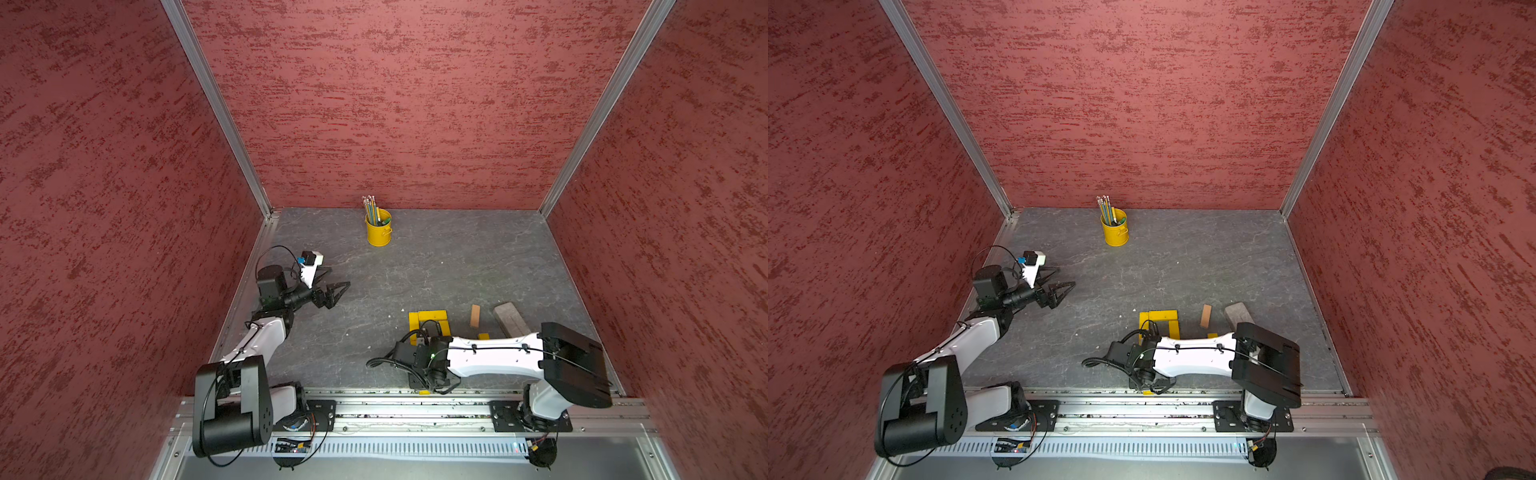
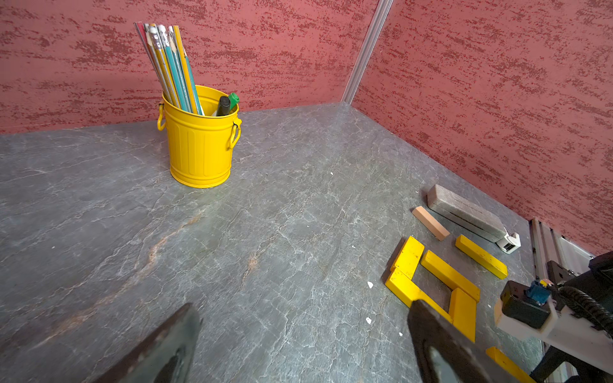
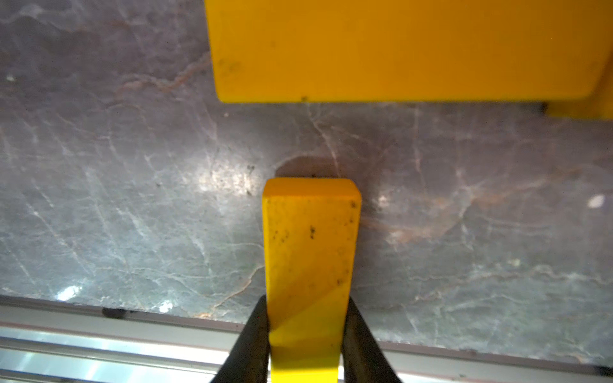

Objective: Assemble the number 8 with building blocks
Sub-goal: Assemble the building block at the center of the board.

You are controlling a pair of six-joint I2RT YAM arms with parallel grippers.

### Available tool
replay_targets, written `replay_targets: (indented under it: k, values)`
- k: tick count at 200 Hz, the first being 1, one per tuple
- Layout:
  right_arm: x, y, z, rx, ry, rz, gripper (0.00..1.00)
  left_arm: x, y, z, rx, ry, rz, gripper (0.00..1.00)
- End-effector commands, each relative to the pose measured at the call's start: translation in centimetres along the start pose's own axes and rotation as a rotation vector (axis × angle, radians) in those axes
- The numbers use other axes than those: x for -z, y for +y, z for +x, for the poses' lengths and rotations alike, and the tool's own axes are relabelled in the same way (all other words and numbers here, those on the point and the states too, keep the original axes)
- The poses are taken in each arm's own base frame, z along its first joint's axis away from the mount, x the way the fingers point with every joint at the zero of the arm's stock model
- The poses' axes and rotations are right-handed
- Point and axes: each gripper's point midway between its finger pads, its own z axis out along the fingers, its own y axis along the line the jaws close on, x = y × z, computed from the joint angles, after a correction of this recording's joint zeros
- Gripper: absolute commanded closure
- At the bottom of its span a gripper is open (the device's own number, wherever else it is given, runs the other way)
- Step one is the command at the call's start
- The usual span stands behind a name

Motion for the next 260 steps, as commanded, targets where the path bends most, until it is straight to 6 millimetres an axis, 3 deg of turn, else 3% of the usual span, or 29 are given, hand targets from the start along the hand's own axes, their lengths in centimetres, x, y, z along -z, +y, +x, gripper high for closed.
replay_targets:
  k: [1,68,195,260]
  values:
    - [0.1,3.4,-1.5,0.005,-0.072,-0.102,0.75,0.4,-0.1,-0.2,-0.025,-0.012,-0.007,0.0]
    - [-0.1,2.8,-1.4,0.0,-0.068,-0.078,0.75,0.4,-0.2,-0.3,-0.027,-0.014,-0.003,0.0]
    - [0.2,-0.7,-1.1,-0.059,-0.071,0.002,0.74,0.5,-0.4,-0.4,-0.031,-0.017,-0.001,0.0]
    - [0.1,-0.7,-1.7,-0.04,-0.078,0.02,0.72,0.5,-0.4,-0.4,-0.031,-0.017,-0.001,0.0]
